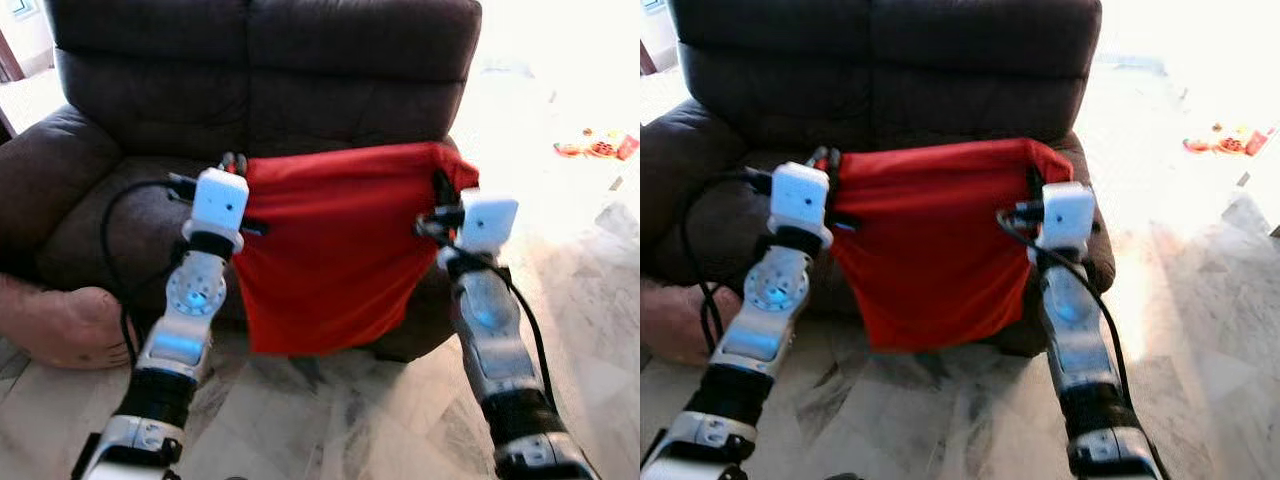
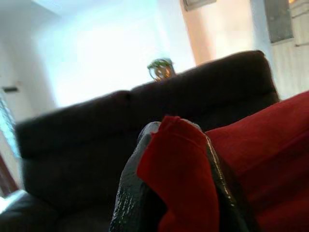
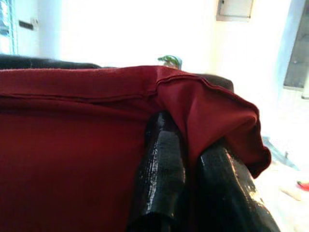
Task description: Move the pillow to the sofa from floor
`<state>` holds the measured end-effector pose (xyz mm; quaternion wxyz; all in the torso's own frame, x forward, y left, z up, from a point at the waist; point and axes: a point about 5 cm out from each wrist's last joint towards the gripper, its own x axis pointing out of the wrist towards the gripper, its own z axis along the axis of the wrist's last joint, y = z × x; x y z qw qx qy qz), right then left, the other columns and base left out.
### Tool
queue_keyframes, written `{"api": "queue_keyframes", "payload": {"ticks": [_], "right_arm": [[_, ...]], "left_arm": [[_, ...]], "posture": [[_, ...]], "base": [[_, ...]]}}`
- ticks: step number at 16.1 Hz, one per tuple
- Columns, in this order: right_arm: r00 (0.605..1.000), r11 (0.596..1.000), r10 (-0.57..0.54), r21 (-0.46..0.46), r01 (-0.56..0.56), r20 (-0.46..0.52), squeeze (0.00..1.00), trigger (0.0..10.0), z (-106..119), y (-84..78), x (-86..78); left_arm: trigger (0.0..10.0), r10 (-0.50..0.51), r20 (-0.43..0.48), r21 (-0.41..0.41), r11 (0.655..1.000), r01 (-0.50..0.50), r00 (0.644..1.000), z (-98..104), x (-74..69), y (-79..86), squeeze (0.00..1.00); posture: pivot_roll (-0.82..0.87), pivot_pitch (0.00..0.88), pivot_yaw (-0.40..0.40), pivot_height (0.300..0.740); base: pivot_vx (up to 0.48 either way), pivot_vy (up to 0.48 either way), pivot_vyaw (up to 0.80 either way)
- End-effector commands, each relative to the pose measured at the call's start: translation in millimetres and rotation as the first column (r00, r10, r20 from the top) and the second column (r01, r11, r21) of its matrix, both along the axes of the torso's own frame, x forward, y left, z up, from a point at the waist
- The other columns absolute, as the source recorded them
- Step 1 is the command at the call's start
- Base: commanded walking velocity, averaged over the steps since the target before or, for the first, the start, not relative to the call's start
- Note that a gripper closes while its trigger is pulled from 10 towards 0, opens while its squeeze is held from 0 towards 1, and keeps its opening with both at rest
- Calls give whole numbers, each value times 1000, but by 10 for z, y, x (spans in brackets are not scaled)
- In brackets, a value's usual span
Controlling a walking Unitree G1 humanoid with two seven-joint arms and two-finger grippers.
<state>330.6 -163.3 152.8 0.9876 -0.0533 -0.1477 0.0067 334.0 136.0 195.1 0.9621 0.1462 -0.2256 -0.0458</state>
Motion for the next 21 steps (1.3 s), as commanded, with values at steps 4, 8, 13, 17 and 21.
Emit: {"api": "queue_keyframes", "payload": {"ticks": [4, 8, 13, 17, 21], "right_arm": [[987, 987, -158, 26, 158, -17, 0, 10000, -124, -361, -211], [979, 979, -197, 54, 199, -45, 0, 10000, -223, -333, -313], [985, 984, -174, 39, 173, 3, 0, 10000, -53, -285, -242], [984, 983, -179, 38, 178, 17, 0, 10000, 11, -260, -182], [989, 989, -145, 42, 143, 37, 0, 10000, 81, -196, -157]], "left_arm": [[10000, 115, 19, -22, 993, -115, 993, 45, 12, 324, 0], [10000, 109, -47, -102, 988, -114, 993, -102, 0, 231, 0], [10000, 95, -51, -92, 991, -99, 994, -82, 29, 194, 0], [10000, 102, -38, -74, 992, -105, 994, -49, 18, 205, 0], [10000, 117, -25, -70, 991, -118, 993, -7, 29, 259, 0]], "posture": [[62, 0, -23, 740], [53, 0, -12, 740], [45, 0, -13, 740], [52, 0, -18, 740], [56, 0, -21, 740]], "base": [[0, 0, 0], [0, 0, 0], [0, 0, 0], [0, 0, -306], [196, 0, 0]]}}
